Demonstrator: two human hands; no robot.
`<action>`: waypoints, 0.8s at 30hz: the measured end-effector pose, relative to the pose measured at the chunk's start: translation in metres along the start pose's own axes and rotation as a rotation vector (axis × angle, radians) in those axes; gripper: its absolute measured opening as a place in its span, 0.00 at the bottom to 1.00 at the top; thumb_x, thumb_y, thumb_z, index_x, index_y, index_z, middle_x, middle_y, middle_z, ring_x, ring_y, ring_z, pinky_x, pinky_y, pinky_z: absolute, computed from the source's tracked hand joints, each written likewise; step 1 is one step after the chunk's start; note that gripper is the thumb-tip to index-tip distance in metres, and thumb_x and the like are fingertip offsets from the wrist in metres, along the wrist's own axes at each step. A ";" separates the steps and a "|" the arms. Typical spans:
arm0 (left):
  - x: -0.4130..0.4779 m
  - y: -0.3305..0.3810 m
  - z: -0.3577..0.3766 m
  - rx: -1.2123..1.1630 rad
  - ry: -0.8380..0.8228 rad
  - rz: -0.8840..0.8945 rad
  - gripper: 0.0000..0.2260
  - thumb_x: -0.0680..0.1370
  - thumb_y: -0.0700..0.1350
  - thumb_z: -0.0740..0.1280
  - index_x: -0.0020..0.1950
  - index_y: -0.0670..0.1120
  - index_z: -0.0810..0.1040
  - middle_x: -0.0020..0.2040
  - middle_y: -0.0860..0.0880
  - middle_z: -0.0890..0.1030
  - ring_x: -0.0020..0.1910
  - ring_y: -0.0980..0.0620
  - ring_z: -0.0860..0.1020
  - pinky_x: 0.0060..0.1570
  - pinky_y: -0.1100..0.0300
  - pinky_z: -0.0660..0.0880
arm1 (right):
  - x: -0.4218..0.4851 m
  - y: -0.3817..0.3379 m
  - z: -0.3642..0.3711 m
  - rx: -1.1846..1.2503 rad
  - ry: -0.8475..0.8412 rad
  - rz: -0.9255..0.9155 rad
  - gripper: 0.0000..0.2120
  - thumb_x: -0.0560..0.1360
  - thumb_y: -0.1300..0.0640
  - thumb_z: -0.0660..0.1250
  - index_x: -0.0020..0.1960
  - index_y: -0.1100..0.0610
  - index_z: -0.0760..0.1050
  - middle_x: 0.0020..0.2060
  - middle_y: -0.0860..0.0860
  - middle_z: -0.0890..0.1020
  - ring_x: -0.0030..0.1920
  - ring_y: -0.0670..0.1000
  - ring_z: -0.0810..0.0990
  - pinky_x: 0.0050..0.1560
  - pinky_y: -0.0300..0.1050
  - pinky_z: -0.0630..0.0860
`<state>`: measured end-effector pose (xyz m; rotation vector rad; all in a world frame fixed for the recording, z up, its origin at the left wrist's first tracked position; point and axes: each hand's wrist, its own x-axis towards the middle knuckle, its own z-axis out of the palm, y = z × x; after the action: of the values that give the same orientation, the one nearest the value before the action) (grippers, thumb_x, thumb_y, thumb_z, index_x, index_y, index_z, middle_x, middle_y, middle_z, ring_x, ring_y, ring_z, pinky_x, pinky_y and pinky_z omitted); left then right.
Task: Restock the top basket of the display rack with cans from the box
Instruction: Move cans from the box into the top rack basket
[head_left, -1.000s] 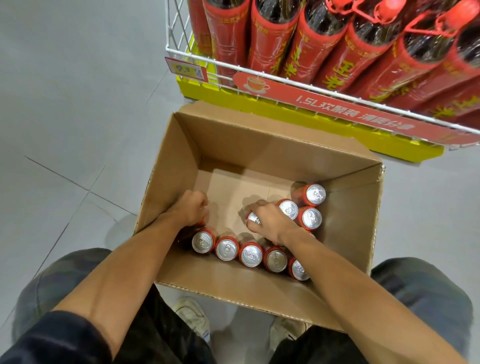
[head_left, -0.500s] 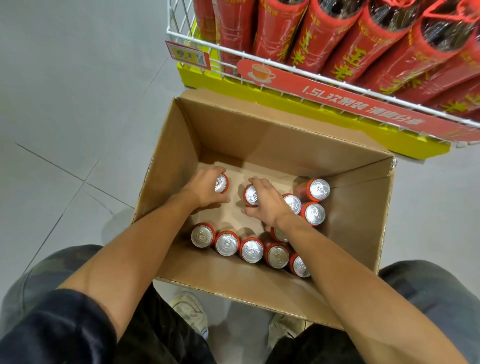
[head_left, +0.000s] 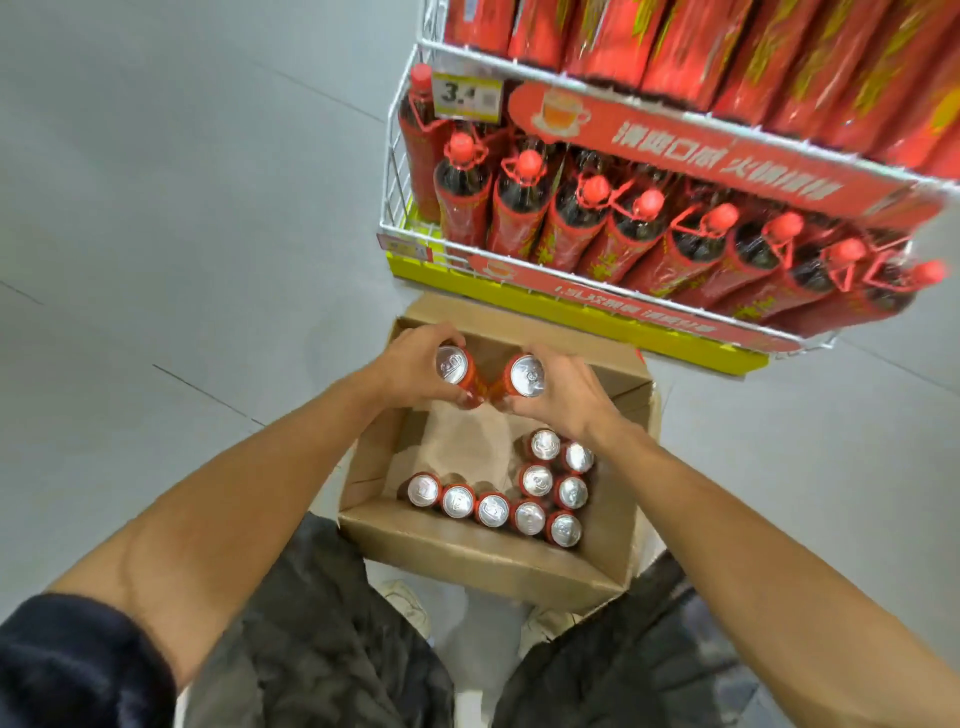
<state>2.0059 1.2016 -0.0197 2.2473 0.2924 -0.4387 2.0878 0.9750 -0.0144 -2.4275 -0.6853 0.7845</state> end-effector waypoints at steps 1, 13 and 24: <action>-0.015 0.030 -0.028 0.005 -0.003 0.038 0.30 0.60 0.52 0.83 0.58 0.49 0.76 0.53 0.51 0.80 0.52 0.50 0.79 0.54 0.52 0.78 | -0.016 -0.022 -0.033 0.006 0.011 -0.016 0.32 0.67 0.44 0.79 0.67 0.53 0.75 0.57 0.53 0.84 0.59 0.57 0.82 0.55 0.49 0.77; -0.187 0.405 -0.358 0.086 0.025 0.424 0.30 0.61 0.44 0.79 0.64 0.48 0.81 0.54 0.56 0.78 0.52 0.60 0.76 0.53 0.67 0.71 | -0.221 -0.320 -0.438 0.009 0.300 -0.197 0.29 0.68 0.48 0.80 0.66 0.51 0.74 0.52 0.46 0.84 0.51 0.46 0.80 0.50 0.42 0.75; -0.233 0.579 -0.445 -0.483 0.238 0.627 0.26 0.65 0.42 0.78 0.61 0.44 0.77 0.55 0.45 0.85 0.48 0.51 0.80 0.53 0.51 0.80 | -0.307 -0.390 -0.592 0.182 0.705 -0.235 0.24 0.68 0.47 0.82 0.61 0.49 0.80 0.51 0.39 0.84 0.49 0.37 0.81 0.49 0.27 0.72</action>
<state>2.0899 1.1507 0.7404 1.7843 -0.1787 0.2172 2.1282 0.9115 0.7551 -2.1830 -0.5604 -0.1129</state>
